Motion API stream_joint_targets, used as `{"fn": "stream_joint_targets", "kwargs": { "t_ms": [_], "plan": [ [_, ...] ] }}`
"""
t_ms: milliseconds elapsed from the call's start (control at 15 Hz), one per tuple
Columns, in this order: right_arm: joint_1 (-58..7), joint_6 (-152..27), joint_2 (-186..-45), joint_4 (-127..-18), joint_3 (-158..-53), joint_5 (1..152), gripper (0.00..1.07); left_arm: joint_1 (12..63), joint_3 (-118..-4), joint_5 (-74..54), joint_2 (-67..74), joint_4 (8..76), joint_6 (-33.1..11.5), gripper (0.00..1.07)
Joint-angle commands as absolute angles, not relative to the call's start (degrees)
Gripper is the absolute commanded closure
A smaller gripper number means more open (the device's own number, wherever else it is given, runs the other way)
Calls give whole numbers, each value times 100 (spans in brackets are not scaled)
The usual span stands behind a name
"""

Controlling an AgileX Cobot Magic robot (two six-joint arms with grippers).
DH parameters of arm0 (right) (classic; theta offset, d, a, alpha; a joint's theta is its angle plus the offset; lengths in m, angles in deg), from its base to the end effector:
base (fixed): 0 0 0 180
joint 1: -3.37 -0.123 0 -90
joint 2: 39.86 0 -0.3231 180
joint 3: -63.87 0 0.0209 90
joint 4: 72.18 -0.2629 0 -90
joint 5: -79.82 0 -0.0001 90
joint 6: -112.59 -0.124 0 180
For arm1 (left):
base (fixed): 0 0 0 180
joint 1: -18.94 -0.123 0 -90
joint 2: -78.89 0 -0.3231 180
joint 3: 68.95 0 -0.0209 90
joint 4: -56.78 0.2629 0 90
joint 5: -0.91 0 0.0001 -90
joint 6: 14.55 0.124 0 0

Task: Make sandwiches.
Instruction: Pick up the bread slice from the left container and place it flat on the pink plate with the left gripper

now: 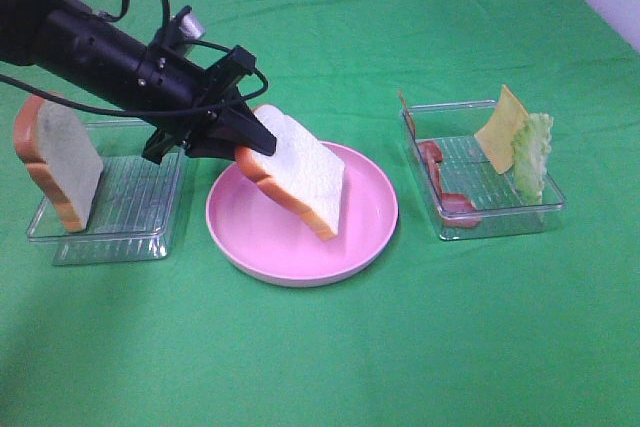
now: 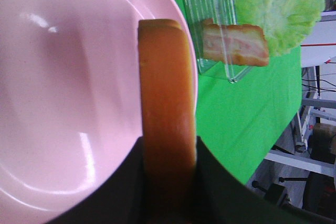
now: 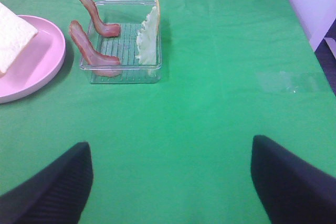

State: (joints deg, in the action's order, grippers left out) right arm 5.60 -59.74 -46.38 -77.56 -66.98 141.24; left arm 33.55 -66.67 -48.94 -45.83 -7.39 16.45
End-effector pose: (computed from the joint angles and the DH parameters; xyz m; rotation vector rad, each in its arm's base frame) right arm -0.0052 0.0104 0.2691 -0.1024 2.0374 0.0041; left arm 0.4096 -0.1950 0.1660 0.0686 2.7155 -1.2178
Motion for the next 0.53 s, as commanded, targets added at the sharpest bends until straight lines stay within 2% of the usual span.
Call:
{"fn": "stream_joint_targets", "kwargs": {
  "t_ms": [67, 333, 533],
  "plan": [
    [600, -5911, -4597, -7762, -6681, 14067, 29, 3544, -6638, -4579, -4767, -946, 1685, 107],
    [600, -5911, -4597, -7762, -6681, 14067, 29, 3584, -6667, -4487, -4956, -1708, 1731, 107],
    [600, -5911, -4597, -7768, -6681, 14067, 29, 3693, -6667, -4602, -5133, -1811, 1771, 103]
  ]
}}
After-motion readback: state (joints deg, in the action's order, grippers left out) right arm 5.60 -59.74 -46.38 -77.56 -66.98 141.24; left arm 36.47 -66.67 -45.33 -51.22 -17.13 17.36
